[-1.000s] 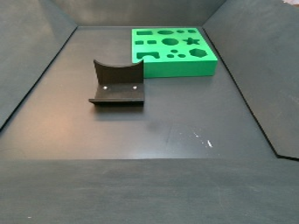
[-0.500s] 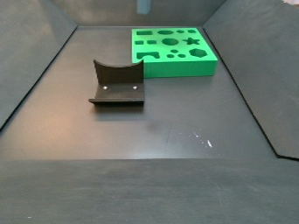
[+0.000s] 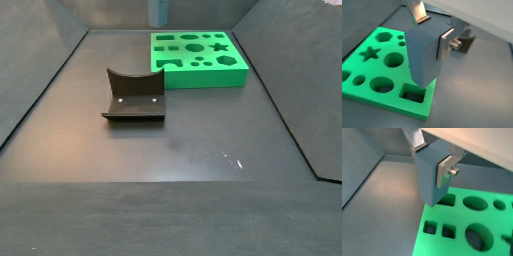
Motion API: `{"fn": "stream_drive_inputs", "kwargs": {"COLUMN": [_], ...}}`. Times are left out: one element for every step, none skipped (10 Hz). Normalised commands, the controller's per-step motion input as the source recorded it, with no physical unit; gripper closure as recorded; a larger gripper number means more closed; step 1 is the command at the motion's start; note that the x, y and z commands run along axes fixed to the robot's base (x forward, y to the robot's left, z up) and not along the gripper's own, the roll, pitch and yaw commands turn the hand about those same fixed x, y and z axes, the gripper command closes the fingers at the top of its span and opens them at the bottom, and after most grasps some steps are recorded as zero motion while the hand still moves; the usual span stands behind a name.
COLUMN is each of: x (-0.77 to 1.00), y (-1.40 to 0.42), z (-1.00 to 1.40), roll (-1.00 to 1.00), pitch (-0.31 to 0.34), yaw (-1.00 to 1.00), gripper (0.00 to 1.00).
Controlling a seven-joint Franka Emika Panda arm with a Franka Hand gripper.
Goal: Insert the rectangle object.
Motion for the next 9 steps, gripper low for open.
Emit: {"fn": "stream_drive_inputs", "kwargs": {"x": [0.00,0.00,0.00,0.01,0.02,0.00,0.00,0.00,0.00], "y": [0.00,0.00,-0.03,-0.41,-0.44,-0.39,-0.23,-0.19,-0.12], "z": [-0.32,-0.32,-0.30,-0.32,-0.30,-0.28,-0.32,-0.25,-0.17], "roll": [0.00,0.00,0.00,0.00,0.00,0.00,0.00,0.00,0.05], "pitch": [0.000,0.000,0.000,-0.019,-0.017,-0.017,0.000,0.067,0.063], "yaw": [-1.00,-1.00,-1.00,-0.76,-0.71,-0.81,-0.93,-0.91,-0.73], "gripper": [1.00,1.00,1.00,1.00,1.00,1.00,1.00,1.00,1.00]}}
